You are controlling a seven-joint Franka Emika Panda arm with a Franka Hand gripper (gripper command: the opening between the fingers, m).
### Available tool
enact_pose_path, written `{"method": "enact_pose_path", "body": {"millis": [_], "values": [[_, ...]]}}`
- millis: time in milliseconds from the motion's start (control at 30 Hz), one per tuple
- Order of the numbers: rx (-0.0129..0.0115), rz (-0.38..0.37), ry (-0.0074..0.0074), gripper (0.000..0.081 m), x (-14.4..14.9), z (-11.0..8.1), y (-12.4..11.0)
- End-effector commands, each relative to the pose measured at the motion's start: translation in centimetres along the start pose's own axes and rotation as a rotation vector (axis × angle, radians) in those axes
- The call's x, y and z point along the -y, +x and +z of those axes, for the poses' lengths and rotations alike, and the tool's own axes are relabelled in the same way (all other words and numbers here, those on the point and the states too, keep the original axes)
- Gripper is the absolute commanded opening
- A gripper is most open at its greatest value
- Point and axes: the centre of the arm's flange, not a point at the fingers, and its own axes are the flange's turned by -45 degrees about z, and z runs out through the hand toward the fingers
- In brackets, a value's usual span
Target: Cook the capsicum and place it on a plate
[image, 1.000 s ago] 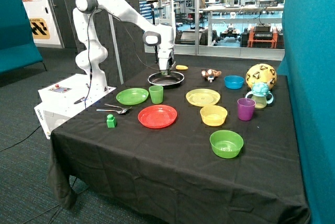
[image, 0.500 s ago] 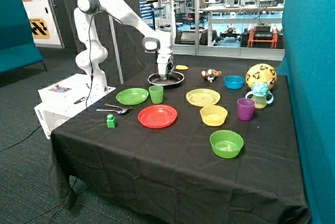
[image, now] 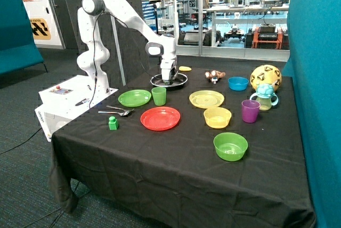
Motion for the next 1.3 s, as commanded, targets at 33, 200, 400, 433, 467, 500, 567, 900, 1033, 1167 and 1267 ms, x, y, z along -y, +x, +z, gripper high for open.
{"method": "enact_pose_path", "body": {"millis": [33,200,400,433,467,500,567,900,1033,1167,1267], "values": [[0.001,0.002,-0.0053,0.0047,0.5,1.0,0.2],[0.001,0.012,-0.0053,0.0415,0.3,0.9,0.4],[0.001,0.014,-0.0053,0.0488,0.0,0.8,0.5],[0.001,0.014,-0.0053,0.0496,-0.1,0.7,0.5],[0.001,0.014,-0.0053,0.0501,-0.1,0.7,0.5],[0.001,0.014,-0.0053,0.0507,-0.2,0.7,0.5],[0.001,0.015,-0.0053,0.0518,-0.3,0.7,0.5],[0.001,0.009,-0.0053,0.055,-0.4,0.7,0.4],[0.001,0.004,-0.0053,0.0559,-0.3,0.7,0.4],[0.001,-0.001,-0.0053,0.0571,-0.1,0.6,0.5],[0.001,-0.006,-0.0053,0.0585,0.1,0.5,0.5]]}}
